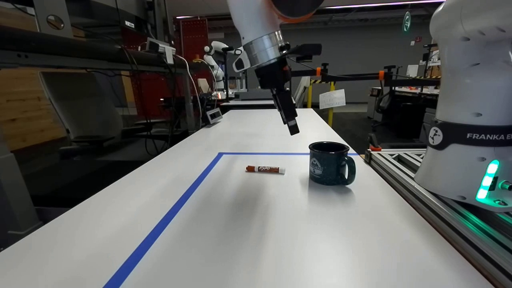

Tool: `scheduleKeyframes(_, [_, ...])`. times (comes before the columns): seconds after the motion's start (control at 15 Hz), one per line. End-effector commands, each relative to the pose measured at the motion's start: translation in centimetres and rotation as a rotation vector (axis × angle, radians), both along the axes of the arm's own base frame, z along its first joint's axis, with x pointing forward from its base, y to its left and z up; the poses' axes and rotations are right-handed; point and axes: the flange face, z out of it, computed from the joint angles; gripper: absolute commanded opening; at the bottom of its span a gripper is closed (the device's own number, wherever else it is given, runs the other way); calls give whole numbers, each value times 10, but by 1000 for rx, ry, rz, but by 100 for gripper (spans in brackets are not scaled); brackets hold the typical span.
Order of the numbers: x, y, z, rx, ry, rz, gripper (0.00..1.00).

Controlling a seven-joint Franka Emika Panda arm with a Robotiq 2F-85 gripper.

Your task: Remove the marker from the mug cup and place it on the table

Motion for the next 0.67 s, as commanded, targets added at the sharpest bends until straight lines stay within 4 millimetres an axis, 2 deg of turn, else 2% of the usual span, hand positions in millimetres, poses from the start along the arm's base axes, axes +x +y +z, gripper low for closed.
scheduleKeyframes(0.0, [-24, 12, 37, -12, -19, 4, 100])
scheduleKeyframes(0.07, [-7, 5, 20, -7, -6, 6, 100])
scheduleKeyframes(0.27, [-14, 9, 34, -12, -17, 11, 100])
scheduleKeyframes(0.6, [-17, 9, 31, -11, -11, 11, 100])
